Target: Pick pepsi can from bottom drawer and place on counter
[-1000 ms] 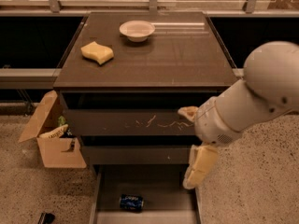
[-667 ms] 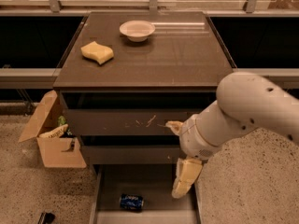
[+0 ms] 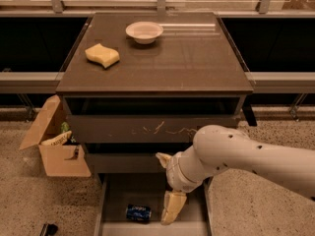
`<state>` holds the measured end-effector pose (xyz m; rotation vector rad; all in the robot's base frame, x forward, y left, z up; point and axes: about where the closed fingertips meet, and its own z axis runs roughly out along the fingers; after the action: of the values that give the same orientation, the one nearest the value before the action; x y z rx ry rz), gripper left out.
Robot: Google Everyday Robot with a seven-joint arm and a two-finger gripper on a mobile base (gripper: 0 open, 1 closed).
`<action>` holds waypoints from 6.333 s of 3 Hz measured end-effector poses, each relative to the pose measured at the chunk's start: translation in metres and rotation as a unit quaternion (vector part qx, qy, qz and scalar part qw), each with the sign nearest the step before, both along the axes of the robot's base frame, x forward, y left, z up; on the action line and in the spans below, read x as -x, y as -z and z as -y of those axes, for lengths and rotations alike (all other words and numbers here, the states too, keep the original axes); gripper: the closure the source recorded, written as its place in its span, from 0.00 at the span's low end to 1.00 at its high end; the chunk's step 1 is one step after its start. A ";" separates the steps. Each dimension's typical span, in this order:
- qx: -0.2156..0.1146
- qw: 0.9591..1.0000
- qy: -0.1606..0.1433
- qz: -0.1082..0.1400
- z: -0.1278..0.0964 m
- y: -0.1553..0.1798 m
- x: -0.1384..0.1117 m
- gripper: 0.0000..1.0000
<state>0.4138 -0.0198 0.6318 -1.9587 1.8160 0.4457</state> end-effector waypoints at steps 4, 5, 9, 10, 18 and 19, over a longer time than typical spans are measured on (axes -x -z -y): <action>-0.021 1.000 0.003 0.012 -0.030 0.126 -0.024 0.00; -0.046 0.999 0.004 0.008 -0.040 0.196 -0.040 0.00; -0.122 0.992 0.028 -0.023 -0.061 0.336 -0.074 0.00; -0.120 0.991 0.030 -0.043 -0.077 0.360 -0.079 0.00; -0.134 0.989 0.041 -0.057 -0.097 0.495 -0.102 0.93; -0.176 0.983 0.027 -0.041 -0.084 0.470 -0.102 1.00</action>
Offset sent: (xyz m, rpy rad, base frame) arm 0.0042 0.0142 -0.0321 0.0506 -0.0045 -0.0073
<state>0.5163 0.0645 0.1619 -1.6680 1.6972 0.7820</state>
